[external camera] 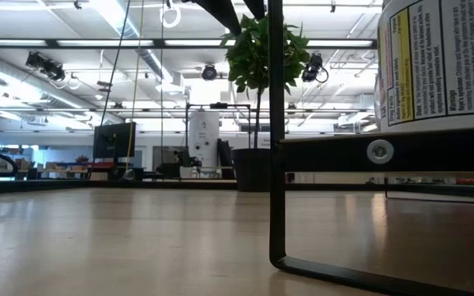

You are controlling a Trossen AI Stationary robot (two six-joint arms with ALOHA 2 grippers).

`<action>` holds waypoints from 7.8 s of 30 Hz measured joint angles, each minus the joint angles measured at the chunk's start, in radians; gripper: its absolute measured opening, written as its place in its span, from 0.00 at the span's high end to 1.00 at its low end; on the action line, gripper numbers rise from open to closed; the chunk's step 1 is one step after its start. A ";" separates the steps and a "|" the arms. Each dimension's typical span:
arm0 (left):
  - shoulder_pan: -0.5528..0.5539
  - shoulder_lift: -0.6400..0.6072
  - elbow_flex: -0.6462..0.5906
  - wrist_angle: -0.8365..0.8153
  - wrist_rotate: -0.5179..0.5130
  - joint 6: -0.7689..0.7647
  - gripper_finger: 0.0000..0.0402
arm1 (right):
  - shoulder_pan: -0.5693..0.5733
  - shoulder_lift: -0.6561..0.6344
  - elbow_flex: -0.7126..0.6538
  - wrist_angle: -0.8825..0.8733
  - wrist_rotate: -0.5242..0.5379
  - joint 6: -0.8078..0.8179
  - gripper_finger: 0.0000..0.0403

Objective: Pick and place medicine bottles onto shelf by color
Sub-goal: Put the pink medicine bottle on the shelf, then put the white medicine bottle on the shelf

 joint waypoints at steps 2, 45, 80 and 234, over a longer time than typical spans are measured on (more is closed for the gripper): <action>0.001 0.000 0.000 0.000 0.000 -0.008 0.31 | 0.000 0.000 0.000 0.028 0.000 -0.003 0.54; -0.197 -0.102 0.000 -0.072 0.349 0.019 0.32 | 0.008 0.001 0.411 -0.306 0.126 -0.066 0.36; -0.297 -0.879 -1.092 0.706 0.473 -0.112 0.50 | -0.028 -0.003 0.573 -0.392 0.343 0.430 0.36; 0.079 -0.725 -0.915 0.493 0.390 0.070 0.22 | -0.325 0.405 0.480 -0.057 0.008 -0.063 0.21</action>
